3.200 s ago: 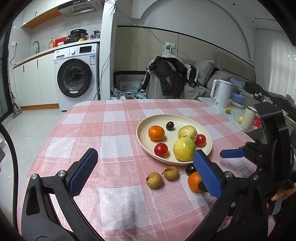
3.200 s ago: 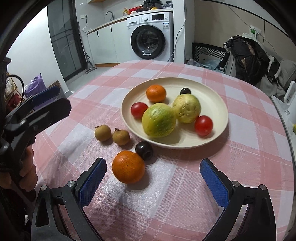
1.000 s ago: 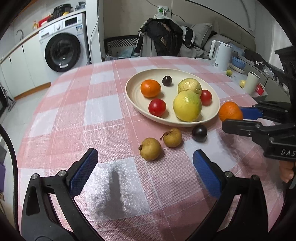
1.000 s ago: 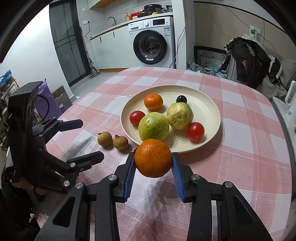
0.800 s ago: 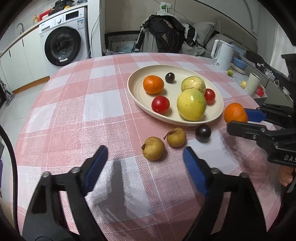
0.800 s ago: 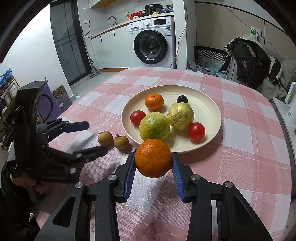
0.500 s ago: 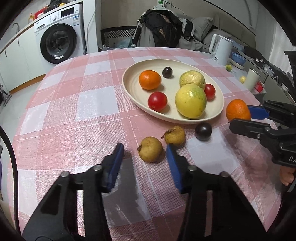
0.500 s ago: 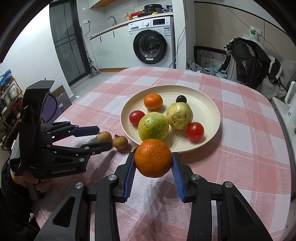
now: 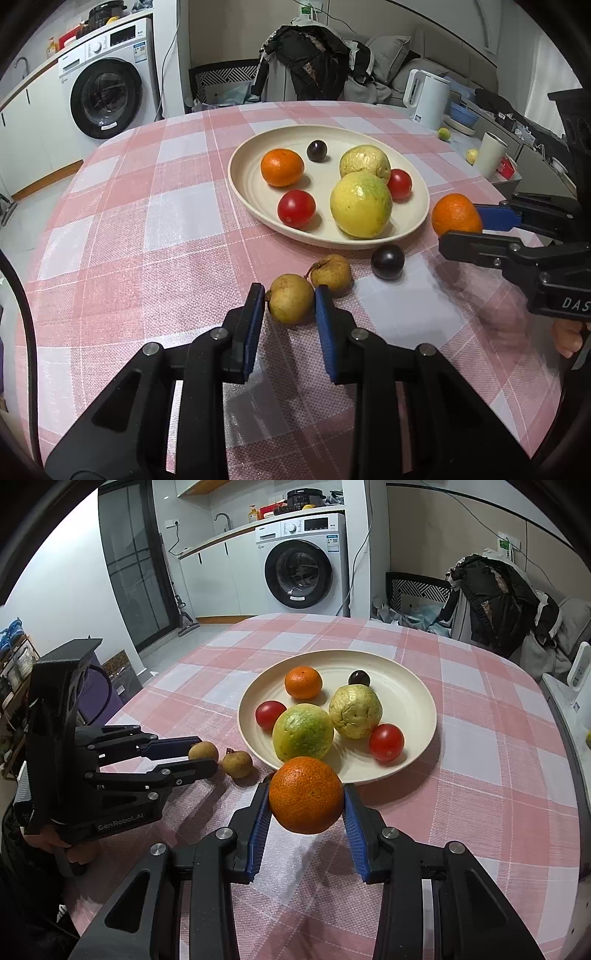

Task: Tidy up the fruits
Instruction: 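Grasp a small brown pear with the left tool while the right tool holds the tangerine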

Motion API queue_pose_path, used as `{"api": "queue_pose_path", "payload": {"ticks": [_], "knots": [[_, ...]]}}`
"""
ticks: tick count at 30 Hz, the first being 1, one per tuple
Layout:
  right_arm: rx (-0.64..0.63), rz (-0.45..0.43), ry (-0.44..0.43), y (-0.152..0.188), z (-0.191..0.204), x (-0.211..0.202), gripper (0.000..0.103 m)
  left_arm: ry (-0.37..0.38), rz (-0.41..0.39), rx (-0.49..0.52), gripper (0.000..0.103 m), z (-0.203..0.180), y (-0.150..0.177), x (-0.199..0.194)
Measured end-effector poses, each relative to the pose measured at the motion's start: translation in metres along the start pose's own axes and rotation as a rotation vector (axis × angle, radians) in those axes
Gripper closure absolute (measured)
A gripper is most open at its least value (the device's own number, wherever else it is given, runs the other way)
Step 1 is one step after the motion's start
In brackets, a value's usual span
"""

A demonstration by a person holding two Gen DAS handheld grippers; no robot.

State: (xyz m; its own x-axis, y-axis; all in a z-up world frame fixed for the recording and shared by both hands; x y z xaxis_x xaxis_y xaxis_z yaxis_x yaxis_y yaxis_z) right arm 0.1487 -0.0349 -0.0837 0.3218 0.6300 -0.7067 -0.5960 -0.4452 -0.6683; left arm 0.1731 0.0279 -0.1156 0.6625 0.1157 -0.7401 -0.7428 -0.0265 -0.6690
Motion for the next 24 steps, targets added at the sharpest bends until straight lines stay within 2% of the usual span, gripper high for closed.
{"api": "queue_pose_path", "payload": {"ticks": [24], "knots": [[0.07,-0.091,0.043,-0.013,-0.034,-0.021,0.064,0.014,-0.169,-0.054,0.078,0.006,-0.026,-0.052]]}}
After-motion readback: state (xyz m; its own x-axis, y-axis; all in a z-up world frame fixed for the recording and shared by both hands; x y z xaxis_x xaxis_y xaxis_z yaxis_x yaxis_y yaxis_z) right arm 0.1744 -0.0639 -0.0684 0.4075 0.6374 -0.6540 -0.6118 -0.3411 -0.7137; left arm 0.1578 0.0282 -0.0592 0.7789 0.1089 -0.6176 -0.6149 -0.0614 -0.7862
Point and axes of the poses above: each gripper's, at about its wrist camera, not at the fingertips, and x roughly the way its jaws point, z to its left, y to its underside, the point moved 9 cm from there along x, roughly the way its jaws point, and after that the axes turned 11 degrees about -y, right-handed, at the moved point
